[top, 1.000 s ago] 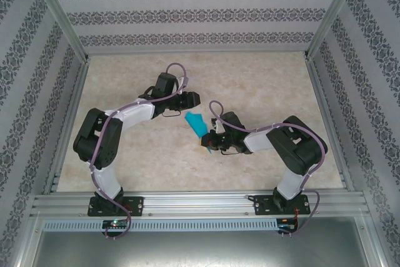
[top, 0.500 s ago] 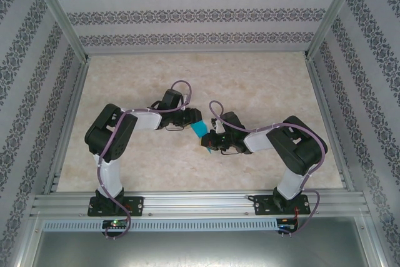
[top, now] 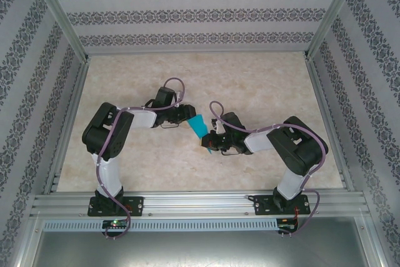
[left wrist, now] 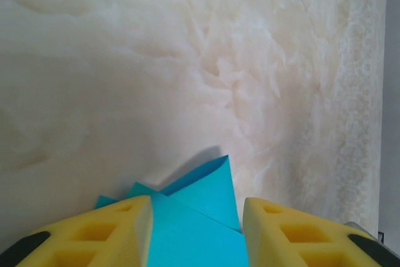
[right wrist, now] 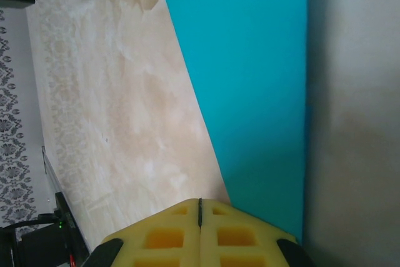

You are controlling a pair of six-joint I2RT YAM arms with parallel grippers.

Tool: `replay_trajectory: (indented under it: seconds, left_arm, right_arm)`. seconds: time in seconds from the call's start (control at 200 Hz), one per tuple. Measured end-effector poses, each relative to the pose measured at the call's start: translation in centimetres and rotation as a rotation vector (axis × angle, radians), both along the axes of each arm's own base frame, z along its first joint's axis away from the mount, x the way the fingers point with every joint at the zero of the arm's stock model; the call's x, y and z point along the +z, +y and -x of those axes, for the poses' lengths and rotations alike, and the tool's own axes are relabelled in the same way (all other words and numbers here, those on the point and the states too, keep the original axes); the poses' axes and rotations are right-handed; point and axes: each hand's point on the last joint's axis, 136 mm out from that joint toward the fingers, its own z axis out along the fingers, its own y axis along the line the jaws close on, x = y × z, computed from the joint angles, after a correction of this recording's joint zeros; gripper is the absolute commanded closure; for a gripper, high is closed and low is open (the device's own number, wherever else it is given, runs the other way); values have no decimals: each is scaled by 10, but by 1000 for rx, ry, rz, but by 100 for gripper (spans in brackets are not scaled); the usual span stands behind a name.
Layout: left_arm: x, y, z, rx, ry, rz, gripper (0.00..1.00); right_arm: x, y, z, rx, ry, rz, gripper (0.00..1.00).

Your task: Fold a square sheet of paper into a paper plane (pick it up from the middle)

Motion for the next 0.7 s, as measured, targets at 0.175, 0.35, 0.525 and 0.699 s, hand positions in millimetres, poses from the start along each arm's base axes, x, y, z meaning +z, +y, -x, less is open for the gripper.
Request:
replay_trajectory:
  seconds: [0.175, 0.35, 0.525, 0.699]
  left_arm:
    - [-1, 8, -7, 34, 3, -28, 55]
    - [2, 13, -8, 55, 7, -57, 54]
    - [39, 17, -8, 69, -48, -44, 54]
    - [74, 7, 1, 62, -111, -46, 54]
  right_arm:
    - [0, -1, 1, 0, 4, 2, 100]
    - [0, 0, 1, 2, 5, 0, 100]
    - [0, 0, 2, 5, 7, -2, 100]
    - [1, 1, 2, 7, 16, 4, 100]
